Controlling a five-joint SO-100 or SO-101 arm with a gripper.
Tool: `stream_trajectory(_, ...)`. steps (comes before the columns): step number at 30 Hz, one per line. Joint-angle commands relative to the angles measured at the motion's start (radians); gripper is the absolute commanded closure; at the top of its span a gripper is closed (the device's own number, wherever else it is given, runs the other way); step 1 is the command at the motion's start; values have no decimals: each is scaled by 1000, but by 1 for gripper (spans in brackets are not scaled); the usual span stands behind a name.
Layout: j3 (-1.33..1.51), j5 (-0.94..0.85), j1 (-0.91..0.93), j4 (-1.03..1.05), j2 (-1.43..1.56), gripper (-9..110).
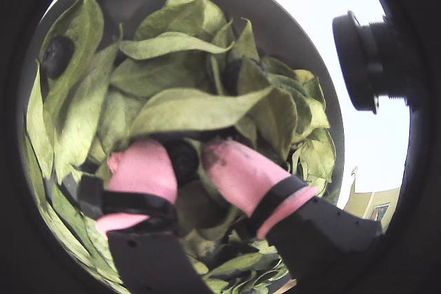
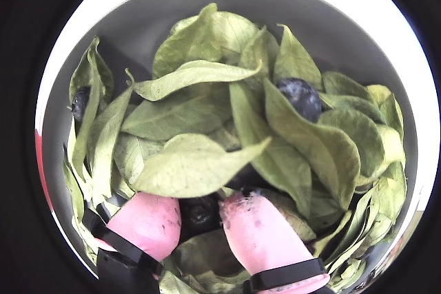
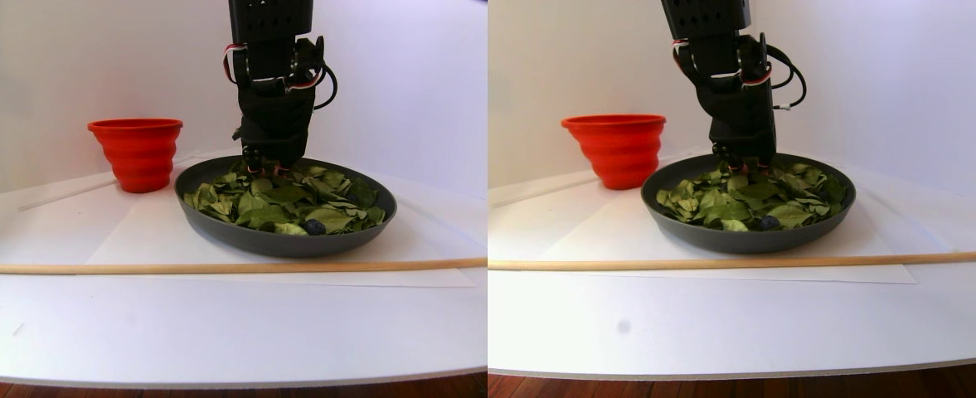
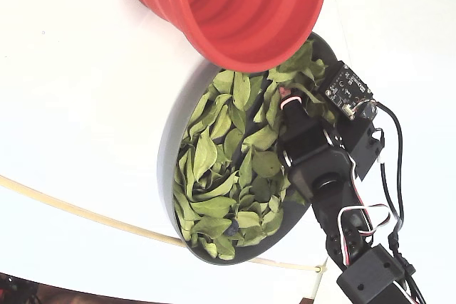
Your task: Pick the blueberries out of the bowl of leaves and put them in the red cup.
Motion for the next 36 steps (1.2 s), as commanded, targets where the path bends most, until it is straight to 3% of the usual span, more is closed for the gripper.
stream_trajectory(1, 8, -8, 0, 11, 80, 91)
stream_trajectory(36, 32, 6, -14, 32, 201, 92)
